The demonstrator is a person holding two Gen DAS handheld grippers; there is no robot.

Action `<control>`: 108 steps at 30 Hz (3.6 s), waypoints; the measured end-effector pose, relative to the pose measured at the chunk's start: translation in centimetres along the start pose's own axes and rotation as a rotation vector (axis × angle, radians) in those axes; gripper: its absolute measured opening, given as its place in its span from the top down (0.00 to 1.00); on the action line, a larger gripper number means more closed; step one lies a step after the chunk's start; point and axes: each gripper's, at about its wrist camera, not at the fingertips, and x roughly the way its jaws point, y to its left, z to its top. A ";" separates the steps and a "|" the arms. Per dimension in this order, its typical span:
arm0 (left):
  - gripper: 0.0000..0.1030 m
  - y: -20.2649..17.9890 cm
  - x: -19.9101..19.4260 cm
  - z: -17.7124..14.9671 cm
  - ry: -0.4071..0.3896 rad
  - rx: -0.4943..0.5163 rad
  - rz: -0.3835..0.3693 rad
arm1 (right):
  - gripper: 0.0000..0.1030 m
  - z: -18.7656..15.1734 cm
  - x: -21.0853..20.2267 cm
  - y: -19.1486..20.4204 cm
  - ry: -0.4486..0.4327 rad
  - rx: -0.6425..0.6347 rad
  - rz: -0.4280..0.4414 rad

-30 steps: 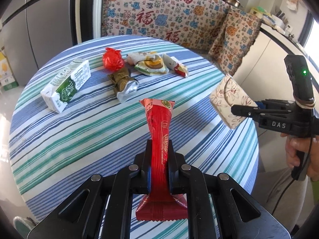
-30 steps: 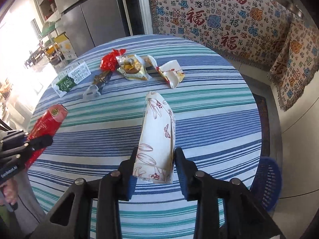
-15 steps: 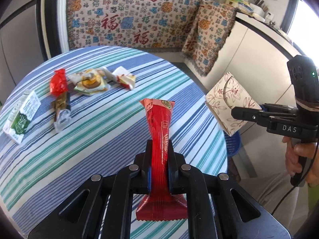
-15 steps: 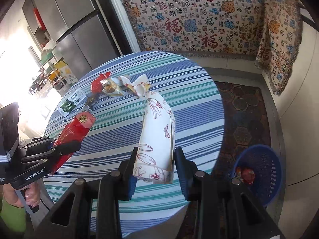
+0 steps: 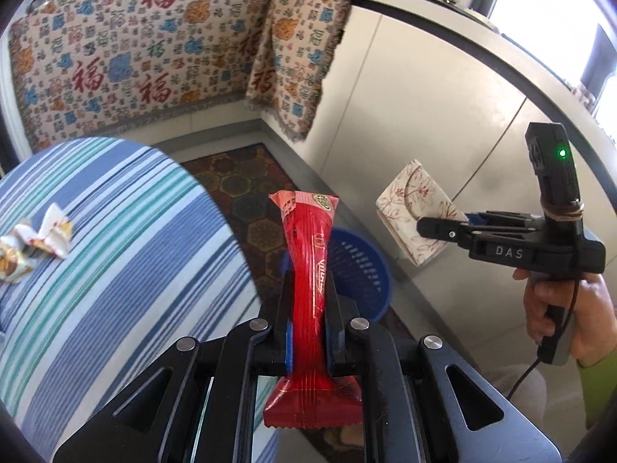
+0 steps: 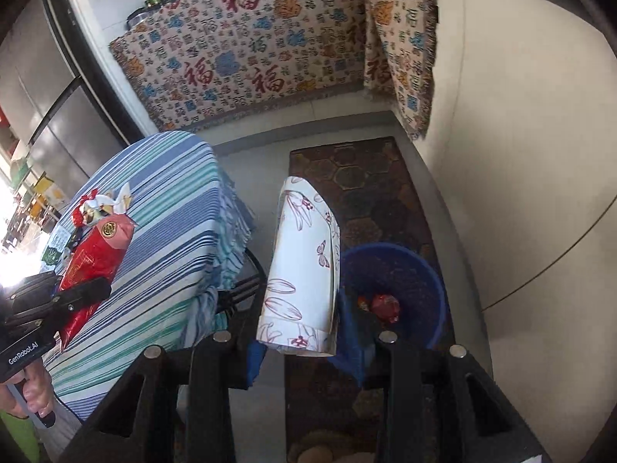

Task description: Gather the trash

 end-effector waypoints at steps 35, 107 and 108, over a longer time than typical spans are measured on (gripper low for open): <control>0.29 -7.1 20.0 2.0 0.127 0.037 -0.005 | 0.48 -0.7 10.8 -15.2 -0.013 0.283 0.054; 0.57 29.2 -8.1 -10.7 -0.012 -0.325 0.473 | 0.05 -3.8 14.6 31.2 -0.054 -0.370 0.055; 0.57 28.3 -8.7 -11.5 -0.012 -0.315 0.464 | 0.05 -3.8 14.7 31.2 -0.054 -0.370 0.055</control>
